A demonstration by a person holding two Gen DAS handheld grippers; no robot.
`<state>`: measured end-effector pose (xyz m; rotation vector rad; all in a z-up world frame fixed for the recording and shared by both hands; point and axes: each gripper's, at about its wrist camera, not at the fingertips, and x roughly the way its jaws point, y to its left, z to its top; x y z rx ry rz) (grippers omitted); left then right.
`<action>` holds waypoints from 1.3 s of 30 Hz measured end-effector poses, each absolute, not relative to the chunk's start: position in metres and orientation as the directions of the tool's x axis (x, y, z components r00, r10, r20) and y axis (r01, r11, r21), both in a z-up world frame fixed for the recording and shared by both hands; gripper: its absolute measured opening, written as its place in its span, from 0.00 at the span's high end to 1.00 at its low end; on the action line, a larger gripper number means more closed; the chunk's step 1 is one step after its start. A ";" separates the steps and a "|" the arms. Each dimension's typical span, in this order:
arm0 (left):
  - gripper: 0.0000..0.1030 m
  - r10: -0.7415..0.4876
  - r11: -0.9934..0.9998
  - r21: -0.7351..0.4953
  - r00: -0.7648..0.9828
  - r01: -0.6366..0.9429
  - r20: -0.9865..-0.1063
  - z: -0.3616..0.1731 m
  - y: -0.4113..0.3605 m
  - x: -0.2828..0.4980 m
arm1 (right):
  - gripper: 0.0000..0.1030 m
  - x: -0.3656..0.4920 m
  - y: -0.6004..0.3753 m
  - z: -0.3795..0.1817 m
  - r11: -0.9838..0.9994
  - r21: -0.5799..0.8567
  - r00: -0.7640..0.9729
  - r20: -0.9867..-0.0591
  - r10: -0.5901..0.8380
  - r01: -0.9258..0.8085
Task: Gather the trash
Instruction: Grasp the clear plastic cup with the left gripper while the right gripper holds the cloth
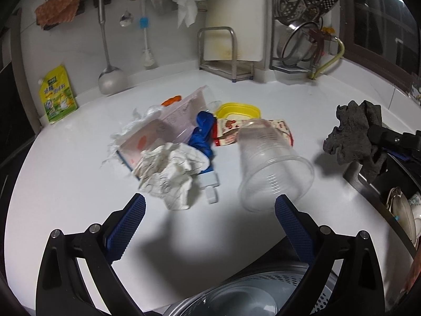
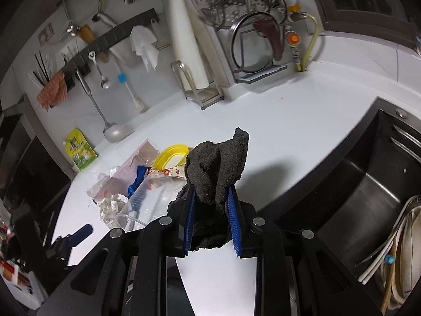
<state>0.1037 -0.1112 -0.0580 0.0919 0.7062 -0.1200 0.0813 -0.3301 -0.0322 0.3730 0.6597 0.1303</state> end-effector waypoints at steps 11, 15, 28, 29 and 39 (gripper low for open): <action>0.09 -0.040 0.987 0.100 0.805 0.123 -0.593 -0.060 -0.138 0.128 | 0.78 0.068 -0.340 -0.033 0.909 0.417 0.797 -0.544 0.264 -0.017; 0.41 -0.038 0.988 0.100 0.800 0.122 -0.599 -0.061 -0.142 0.137 | 0.78 0.068 -0.338 -0.035 0.908 0.419 0.794 -0.541 0.276 -0.030; 0.94 -0.092 0.992 0.020 0.811 0.127 -0.578 -0.035 -0.119 0.118 | 0.78 0.055 -0.328 -0.038 0.916 0.399 0.790 -0.547 0.278 -0.046; 0.94 -0.094 0.992 0.015 0.815 0.125 -0.571 -0.030 -0.115 0.114 | 0.78 0.052 -0.327 -0.037 0.917 0.397 0.790 -0.547 0.276 -0.046; 0.94 -0.136 0.986 0.010 0.840 0.166 -0.524 0.007 -0.086 0.052 | 0.78 0.004 -0.311 -0.039 0.915 0.402 0.788 -0.556 0.264 -0.023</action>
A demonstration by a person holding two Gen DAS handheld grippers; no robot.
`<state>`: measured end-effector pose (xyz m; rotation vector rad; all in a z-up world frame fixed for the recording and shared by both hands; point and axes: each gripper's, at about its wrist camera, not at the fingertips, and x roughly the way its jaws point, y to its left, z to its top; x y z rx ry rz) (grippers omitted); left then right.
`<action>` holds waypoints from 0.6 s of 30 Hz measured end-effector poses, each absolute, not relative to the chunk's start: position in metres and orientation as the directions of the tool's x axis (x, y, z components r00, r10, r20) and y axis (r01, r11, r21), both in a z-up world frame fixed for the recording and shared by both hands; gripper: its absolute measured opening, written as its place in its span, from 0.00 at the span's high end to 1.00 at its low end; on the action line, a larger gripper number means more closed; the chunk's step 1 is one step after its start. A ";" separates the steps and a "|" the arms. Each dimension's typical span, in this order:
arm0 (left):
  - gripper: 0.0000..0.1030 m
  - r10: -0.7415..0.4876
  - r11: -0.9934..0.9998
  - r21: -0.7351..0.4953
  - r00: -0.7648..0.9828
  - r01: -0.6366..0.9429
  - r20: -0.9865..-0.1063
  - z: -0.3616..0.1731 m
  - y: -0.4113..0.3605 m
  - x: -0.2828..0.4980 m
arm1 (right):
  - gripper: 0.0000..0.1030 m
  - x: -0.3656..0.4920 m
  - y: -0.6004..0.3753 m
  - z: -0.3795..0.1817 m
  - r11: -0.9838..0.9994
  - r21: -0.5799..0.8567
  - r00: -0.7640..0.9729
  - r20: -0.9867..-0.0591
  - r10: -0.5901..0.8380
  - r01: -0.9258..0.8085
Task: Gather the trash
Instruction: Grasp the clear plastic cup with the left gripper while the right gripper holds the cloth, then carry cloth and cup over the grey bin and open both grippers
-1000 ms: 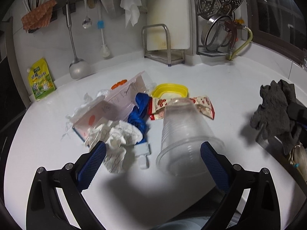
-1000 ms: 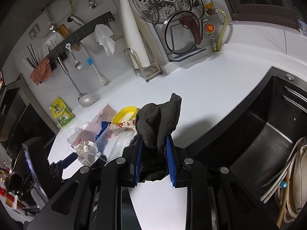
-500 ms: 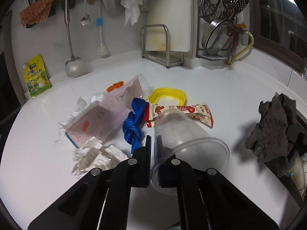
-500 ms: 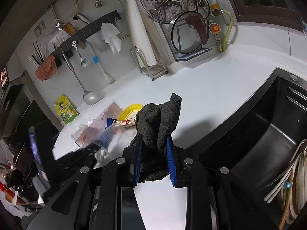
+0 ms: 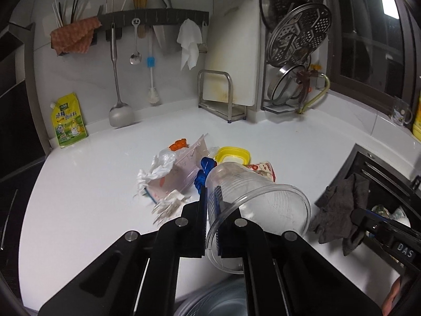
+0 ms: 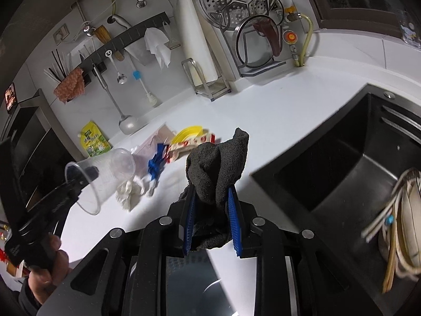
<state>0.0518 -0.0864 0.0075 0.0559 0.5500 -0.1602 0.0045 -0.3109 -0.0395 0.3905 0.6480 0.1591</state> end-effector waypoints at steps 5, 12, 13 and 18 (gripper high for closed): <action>0.94 -0.155 0.981 0.017 0.825 0.196 -0.543 0.002 -0.072 0.016 | 0.78 -0.026 -0.288 -0.048 0.922 0.387 0.772 -0.580 0.260 -0.021; 0.94 -0.170 0.975 0.024 0.808 0.222 -0.564 -0.009 -0.052 -0.020 | 0.78 -0.054 -0.258 -0.056 0.935 0.352 0.751 -0.610 0.253 -0.029; 0.94 -0.172 0.974 0.024 0.805 0.225 -0.568 -0.011 -0.050 -0.023 | 0.78 -0.058 -0.253 -0.056 0.938 0.346 0.747 -0.614 0.253 -0.033; 0.94 -0.179 0.971 0.019 0.781 0.237 -0.598 -0.026 -0.042 -0.040 | 0.78 -0.073 -0.235 -0.062 0.944 0.324 0.724 -0.638 0.261 -0.055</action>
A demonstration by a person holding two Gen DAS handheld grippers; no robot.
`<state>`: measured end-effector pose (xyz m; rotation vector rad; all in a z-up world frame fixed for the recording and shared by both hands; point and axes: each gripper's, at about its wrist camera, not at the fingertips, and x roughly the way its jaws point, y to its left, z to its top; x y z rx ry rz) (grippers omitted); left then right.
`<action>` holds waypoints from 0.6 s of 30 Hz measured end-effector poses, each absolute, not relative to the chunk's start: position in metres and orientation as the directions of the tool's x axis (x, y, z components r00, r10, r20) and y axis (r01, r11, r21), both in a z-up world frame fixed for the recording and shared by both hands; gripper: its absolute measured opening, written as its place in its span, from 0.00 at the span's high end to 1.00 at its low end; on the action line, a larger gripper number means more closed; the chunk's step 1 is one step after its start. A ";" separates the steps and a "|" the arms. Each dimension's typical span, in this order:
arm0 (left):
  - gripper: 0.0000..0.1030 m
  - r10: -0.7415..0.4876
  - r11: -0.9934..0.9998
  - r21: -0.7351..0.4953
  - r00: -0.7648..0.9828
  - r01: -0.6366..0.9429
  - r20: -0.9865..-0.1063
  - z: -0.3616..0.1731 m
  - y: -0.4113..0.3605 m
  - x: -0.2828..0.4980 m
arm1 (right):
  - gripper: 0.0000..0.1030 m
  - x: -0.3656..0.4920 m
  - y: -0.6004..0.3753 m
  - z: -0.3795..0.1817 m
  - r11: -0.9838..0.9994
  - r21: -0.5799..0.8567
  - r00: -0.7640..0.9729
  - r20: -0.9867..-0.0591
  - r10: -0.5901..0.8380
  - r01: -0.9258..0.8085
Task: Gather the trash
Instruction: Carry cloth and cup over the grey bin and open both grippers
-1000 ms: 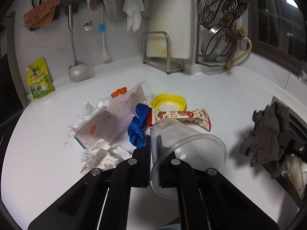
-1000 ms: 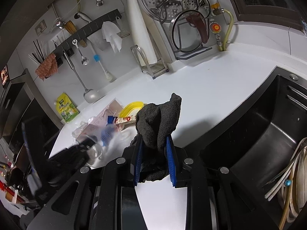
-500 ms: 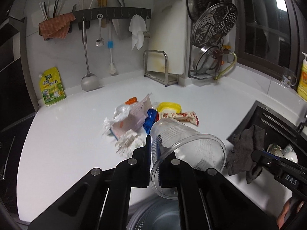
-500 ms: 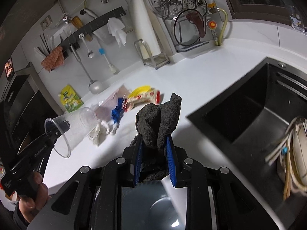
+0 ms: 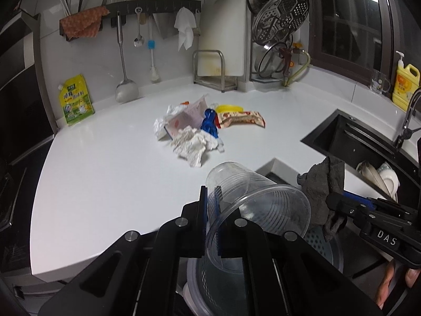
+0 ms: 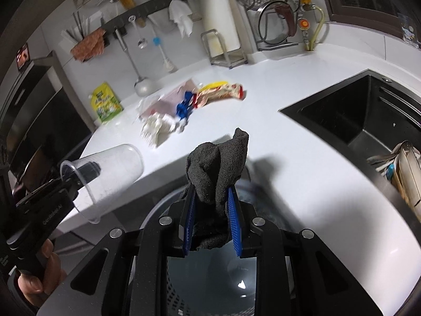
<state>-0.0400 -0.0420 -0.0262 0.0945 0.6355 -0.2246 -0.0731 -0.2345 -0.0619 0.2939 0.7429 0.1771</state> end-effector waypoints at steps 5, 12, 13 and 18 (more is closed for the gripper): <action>0.94 -0.181 0.971 0.006 0.759 0.237 -0.625 -0.040 -0.035 -0.048 | 0.78 -0.084 -0.221 -0.072 0.949 0.308 0.698 -0.667 0.260 -0.060; 0.94 -0.186 0.971 -0.015 0.712 0.239 -0.678 -0.063 -0.030 -0.044 | 0.78 -0.092 -0.214 -0.093 0.957 0.287 0.653 -0.716 0.248 -0.048; 0.94 -0.189 0.970 -0.018 0.706 0.242 -0.683 -0.065 -0.030 -0.044 | 0.78 -0.093 -0.213 -0.096 0.956 0.289 0.646 -0.721 0.250 -0.047; 0.94 -0.202 0.964 -0.025 0.672 0.263 -0.712 -0.077 -0.036 -0.043 | 0.78 -0.094 -0.212 -0.108 0.957 0.288 0.621 -0.743 0.250 -0.041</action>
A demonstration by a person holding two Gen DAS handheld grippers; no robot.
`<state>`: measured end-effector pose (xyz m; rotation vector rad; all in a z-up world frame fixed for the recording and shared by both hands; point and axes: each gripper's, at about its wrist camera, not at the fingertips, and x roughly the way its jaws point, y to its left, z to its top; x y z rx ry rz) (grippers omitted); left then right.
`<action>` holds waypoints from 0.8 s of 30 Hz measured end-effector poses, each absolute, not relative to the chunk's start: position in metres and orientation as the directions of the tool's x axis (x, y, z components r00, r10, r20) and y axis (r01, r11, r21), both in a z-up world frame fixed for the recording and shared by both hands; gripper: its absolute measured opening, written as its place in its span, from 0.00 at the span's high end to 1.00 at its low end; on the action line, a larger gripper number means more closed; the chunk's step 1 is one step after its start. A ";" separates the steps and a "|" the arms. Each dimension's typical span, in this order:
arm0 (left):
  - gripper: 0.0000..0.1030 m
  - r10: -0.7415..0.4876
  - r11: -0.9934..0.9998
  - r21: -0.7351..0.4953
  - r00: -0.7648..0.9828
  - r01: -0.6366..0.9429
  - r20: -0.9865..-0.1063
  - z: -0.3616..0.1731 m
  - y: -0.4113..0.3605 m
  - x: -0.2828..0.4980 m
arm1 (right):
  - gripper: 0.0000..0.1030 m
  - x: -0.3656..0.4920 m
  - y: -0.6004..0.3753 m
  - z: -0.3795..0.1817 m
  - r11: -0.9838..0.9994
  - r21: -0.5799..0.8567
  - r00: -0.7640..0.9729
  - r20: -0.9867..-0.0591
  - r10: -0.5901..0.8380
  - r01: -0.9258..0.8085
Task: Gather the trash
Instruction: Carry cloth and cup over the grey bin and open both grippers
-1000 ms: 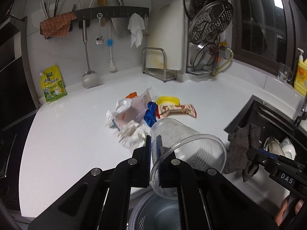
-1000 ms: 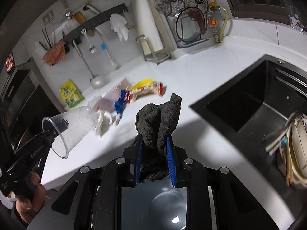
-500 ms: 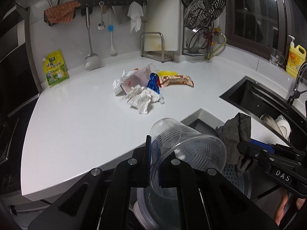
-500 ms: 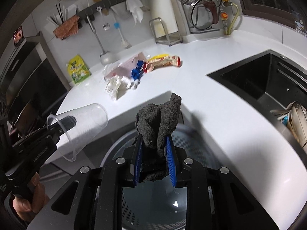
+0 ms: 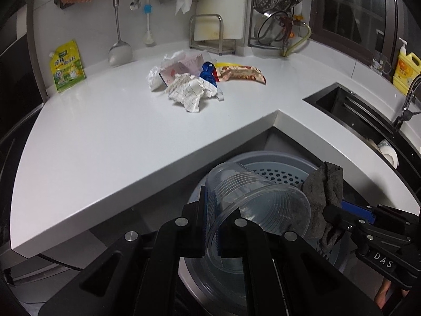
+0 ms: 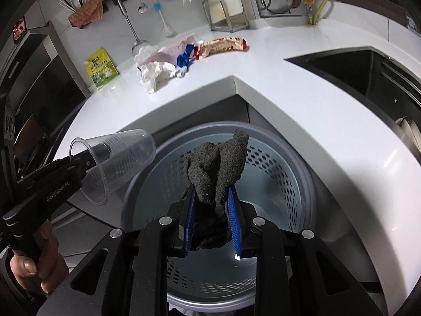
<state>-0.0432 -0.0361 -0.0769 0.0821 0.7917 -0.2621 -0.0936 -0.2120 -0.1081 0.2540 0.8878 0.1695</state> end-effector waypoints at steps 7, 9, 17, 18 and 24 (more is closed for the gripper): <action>0.94 -0.204 0.958 -0.021 0.629 0.286 -0.750 -0.096 -0.047 -0.041 | 0.78 -0.093 -0.213 -0.123 0.957 0.290 0.593 -0.766 0.250 -0.029; 0.94 -0.204 0.956 -0.021 0.613 0.291 -0.763 -0.102 -0.050 -0.040 | 0.78 -0.093 -0.214 -0.129 0.955 0.295 0.578 -0.776 0.253 -0.022; 0.94 -0.196 0.953 -0.013 0.585 0.303 -0.787 -0.113 -0.053 -0.039 | 0.78 -0.092 -0.214 -0.141 0.953 0.302 0.552 -0.792 0.261 -0.016; 0.94 -0.196 0.953 -0.012 0.582 0.303 -0.789 -0.114 -0.053 -0.038 | 0.78 -0.091 -0.215 -0.142 0.953 0.303 0.550 -0.793 0.261 -0.015; 0.94 -0.189 0.955 -0.013 0.576 0.296 -0.795 -0.117 -0.052 -0.036 | 0.77 -0.089 -0.216 -0.146 0.954 0.301 0.541 -0.800 0.258 -0.009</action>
